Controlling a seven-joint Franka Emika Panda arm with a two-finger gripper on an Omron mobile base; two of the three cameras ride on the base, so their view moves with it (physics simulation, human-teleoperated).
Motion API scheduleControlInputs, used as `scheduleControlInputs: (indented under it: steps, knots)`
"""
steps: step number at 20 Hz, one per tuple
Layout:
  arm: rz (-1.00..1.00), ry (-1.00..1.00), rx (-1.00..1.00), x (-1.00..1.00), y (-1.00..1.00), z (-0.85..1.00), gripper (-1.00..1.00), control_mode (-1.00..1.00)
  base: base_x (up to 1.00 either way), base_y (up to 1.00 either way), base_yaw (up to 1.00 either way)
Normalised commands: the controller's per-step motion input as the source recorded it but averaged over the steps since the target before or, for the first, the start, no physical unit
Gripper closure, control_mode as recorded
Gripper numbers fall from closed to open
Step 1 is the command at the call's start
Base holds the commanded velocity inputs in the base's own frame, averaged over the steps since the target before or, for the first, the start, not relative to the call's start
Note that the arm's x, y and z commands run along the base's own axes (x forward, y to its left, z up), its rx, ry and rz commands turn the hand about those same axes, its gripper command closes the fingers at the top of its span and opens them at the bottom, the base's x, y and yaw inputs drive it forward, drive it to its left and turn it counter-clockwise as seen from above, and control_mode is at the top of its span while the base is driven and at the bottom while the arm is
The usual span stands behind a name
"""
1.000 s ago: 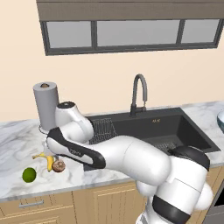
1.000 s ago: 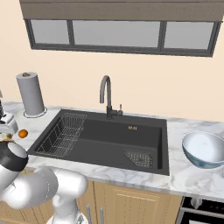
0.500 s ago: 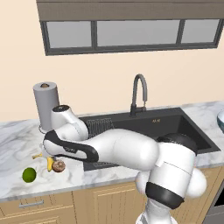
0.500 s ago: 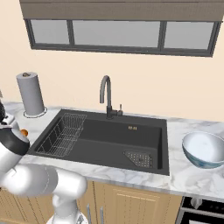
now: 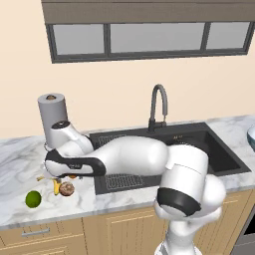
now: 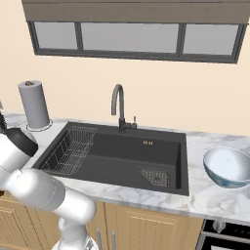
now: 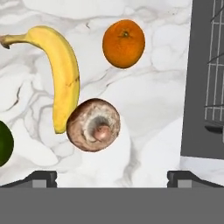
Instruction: There is a mixed pile of frozen fruits and vegetables on the counter. Locate all the frozen vegetables and place the items in a bowl on the counter. Take all the frozen fruits and defrost them in a running sink.
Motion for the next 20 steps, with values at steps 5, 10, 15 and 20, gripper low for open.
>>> scheduleControlInputs:
  steps: [5, 10, 15, 20]
  knots:
    - [0.00, 0.06, -0.02, 0.14, -0.01, -0.33, -1.00, -1.00, 0.00, 0.00, 0.00]
    - [0.00, 0.04, -0.02, 0.23, 0.05, -0.33, -1.00, -1.00, 0.00, 0.00, 0.00]
    - [0.00, 0.05, -0.06, 0.28, 0.25, -0.13, -1.00, -1.00, 0.00, 0.00, 0.00]
    - [0.00, 0.09, -0.09, 0.16, 0.25, -0.16, -1.00, -1.00, 0.00, 0.00, 0.00]
